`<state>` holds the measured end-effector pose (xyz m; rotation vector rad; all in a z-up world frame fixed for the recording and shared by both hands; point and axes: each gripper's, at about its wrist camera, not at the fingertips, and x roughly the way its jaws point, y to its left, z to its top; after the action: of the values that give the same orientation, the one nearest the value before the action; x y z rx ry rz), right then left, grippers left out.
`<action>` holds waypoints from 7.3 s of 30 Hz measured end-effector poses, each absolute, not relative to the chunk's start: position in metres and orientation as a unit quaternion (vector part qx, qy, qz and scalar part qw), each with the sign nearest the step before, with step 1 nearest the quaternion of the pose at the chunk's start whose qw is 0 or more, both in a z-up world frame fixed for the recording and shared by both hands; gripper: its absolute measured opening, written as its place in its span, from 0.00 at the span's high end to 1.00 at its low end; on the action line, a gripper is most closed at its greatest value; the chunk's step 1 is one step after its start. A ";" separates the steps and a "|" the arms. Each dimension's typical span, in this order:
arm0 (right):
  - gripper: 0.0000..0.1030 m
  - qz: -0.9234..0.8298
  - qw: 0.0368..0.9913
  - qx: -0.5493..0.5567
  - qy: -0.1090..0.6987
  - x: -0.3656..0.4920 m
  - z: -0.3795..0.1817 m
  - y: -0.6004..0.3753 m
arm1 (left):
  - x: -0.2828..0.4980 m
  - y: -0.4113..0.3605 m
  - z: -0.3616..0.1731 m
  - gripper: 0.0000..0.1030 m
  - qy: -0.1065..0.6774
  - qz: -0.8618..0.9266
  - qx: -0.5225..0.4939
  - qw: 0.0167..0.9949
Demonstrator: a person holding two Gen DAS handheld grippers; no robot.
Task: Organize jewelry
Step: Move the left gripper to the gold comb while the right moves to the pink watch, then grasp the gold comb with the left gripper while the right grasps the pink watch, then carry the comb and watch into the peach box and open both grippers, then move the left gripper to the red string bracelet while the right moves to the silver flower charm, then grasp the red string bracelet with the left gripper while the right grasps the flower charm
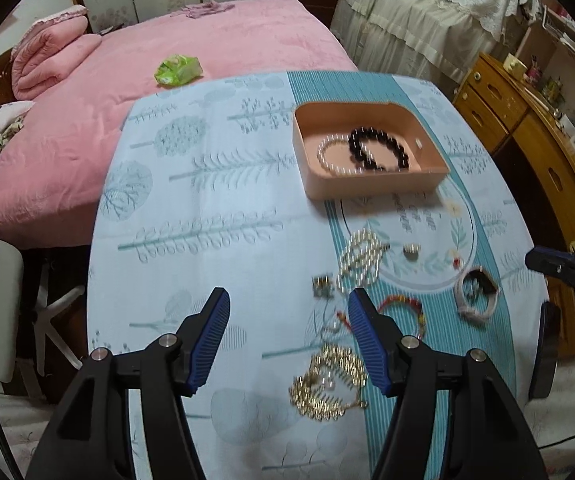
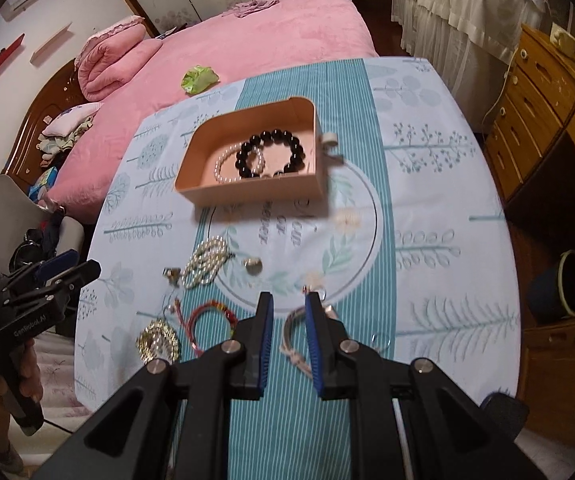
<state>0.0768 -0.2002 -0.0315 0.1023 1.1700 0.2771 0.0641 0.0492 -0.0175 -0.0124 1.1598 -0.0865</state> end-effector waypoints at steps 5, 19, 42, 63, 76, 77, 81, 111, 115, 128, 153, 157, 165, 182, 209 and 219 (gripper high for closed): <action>0.84 0.120 0.818 0.035 0.562 0.064 -0.045 -0.204 | 0.044 0.050 -0.039 0.38 0.566 -0.056 0.009 0.822; 0.80 0.091 0.798 0.016 0.596 0.061 -0.089 -0.214 | 0.032 0.058 -0.090 0.38 0.612 -0.079 0.010 0.787; 0.80 0.080 0.795 0.027 0.601 0.066 -0.107 -0.221 | 0.056 0.034 -0.115 0.83 0.628 -0.125 0.039 0.767; 0.89 0.067 0.790 0.043 0.608 0.076 -0.123 -0.222 | 0.061 0.040 -0.118 0.90 0.632 -0.096 0.005 0.769; 0.90 0.084 0.803 0.081 0.584 0.078 -0.095 -0.227 | 0.055 0.053 -0.097 0.95 0.609 -0.081 -0.023 0.789; 0.90 0.086 0.805 0.084 0.582 0.078 -0.092 -0.227 | 0.055 0.055 -0.094 0.95 0.607 -0.080 -0.026 0.791; 0.90 0.096 0.810 0.101 0.570 0.082 -0.081 -0.224 | 0.059 0.057 -0.076 0.95 0.590 -0.079 -0.037 0.803; 0.90 0.121 0.848 0.110 0.505 0.188 -0.033 -0.189 | 0.201 0.010 0.002 0.95 0.491 -0.078 -0.086 0.863; 0.90 0.113 0.848 0.111 0.506 0.204 -0.036 -0.188 | 0.218 0.009 -0.010 0.95 0.497 -0.068 -0.097 0.859; 0.90 0.100 0.842 0.094 0.522 0.231 -0.055 -0.182 | 0.244 0.002 -0.038 0.95 0.511 -0.058 -0.086 0.853; 0.82 0.115 0.838 0.026 0.532 0.241 -0.059 -0.146 | 0.202 0.028 -0.033 0.23 0.508 0.005 -0.055 0.859; 0.82 0.123 0.836 0.028 0.534 0.227 -0.055 -0.149 | 0.190 0.030 -0.035 0.23 0.518 0.010 -0.050 0.854; 0.82 0.117 0.834 0.043 0.537 0.189 -0.051 -0.171 | 0.164 0.027 -0.029 0.23 0.518 0.000 -0.039 0.854; 0.60 0.079 0.842 0.054 0.531 0.091 -0.044 -0.221 | 0.101 -0.010 -0.012 0.23 0.512 -0.062 -0.028 0.856; 0.60 0.070 0.813 0.064 0.575 0.039 -0.107 -0.234 | 0.069 -0.082 -0.113 0.73 0.623 -0.100 -0.004 0.776; 0.60 0.071 0.811 0.068 0.577 0.041 -0.112 -0.239 | 0.092 -0.107 -0.123 0.77 0.634 -0.051 0.026 0.772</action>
<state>0.0408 -0.2391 -0.1117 0.1450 1.2319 0.1510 0.0923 -0.1070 -0.1234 0.0571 1.3736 -0.1106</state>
